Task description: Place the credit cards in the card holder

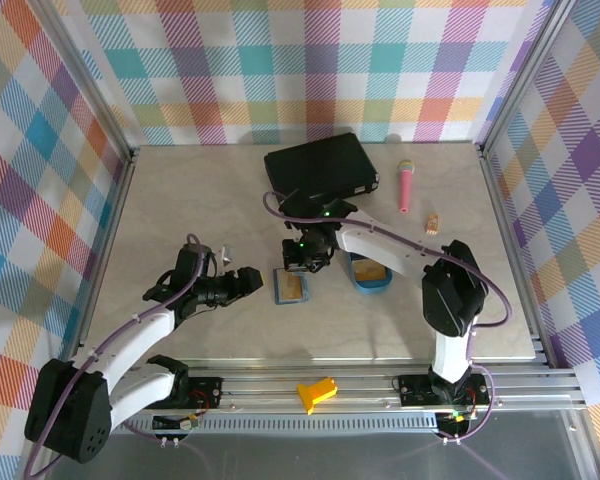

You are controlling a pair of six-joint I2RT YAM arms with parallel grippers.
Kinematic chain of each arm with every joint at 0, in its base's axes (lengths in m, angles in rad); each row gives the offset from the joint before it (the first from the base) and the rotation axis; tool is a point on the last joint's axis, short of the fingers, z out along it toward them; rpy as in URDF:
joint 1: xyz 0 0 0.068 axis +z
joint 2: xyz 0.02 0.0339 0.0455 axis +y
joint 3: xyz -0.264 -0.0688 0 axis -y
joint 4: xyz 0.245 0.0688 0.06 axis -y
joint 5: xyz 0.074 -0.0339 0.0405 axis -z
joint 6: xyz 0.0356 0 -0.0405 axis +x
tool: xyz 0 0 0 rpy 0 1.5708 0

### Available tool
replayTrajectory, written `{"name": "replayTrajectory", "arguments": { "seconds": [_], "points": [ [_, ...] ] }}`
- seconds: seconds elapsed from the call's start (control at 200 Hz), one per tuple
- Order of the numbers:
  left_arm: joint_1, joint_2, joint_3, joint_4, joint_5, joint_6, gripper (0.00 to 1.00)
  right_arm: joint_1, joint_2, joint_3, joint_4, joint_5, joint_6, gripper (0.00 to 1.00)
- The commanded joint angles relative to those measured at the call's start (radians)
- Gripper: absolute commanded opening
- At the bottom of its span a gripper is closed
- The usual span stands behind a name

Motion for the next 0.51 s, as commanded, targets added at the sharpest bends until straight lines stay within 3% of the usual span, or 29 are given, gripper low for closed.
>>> {"name": "replayTrajectory", "arguments": {
  "seconds": [0.0, 0.2, 0.5],
  "points": [
    [0.004, -0.042, 0.002, -0.085, -0.052, -0.025, 0.69, 0.004, 0.042, 0.037, 0.07, -0.065, 0.071, 0.0],
    [0.014, -0.084, 0.013, -0.197, -0.082, -0.048, 0.67, 0.018, 0.09, 0.032, 0.184, -0.133, 0.157, 0.0],
    [0.017, -0.099, 0.013, -0.227, -0.085, -0.059, 0.65, 0.037, 0.151, 0.009, 0.306, -0.163, 0.248, 0.0]
  ]
}}
